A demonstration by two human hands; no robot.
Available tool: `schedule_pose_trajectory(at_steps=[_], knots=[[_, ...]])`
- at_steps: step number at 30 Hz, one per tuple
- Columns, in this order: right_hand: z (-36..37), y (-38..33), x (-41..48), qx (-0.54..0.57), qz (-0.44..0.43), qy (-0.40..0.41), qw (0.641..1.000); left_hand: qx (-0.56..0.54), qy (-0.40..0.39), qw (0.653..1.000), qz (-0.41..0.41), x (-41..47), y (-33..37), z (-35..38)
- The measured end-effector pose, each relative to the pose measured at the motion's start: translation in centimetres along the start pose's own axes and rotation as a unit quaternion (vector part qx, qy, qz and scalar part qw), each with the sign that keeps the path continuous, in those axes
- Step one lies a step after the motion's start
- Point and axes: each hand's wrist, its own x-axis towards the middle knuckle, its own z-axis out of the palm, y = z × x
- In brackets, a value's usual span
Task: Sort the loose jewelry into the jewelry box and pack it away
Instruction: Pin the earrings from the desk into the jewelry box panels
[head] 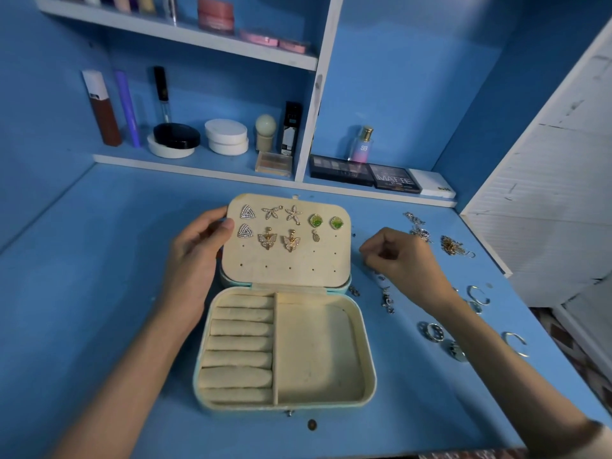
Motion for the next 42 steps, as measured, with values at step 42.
schedule_pose_trajectory(at_steps=[42], knots=[[2.4,-3.3,-0.6,0.023,-0.113,0.120,0.986,-0.020,-0.002,1.000,0.014,-0.1,0.1,0.1]])
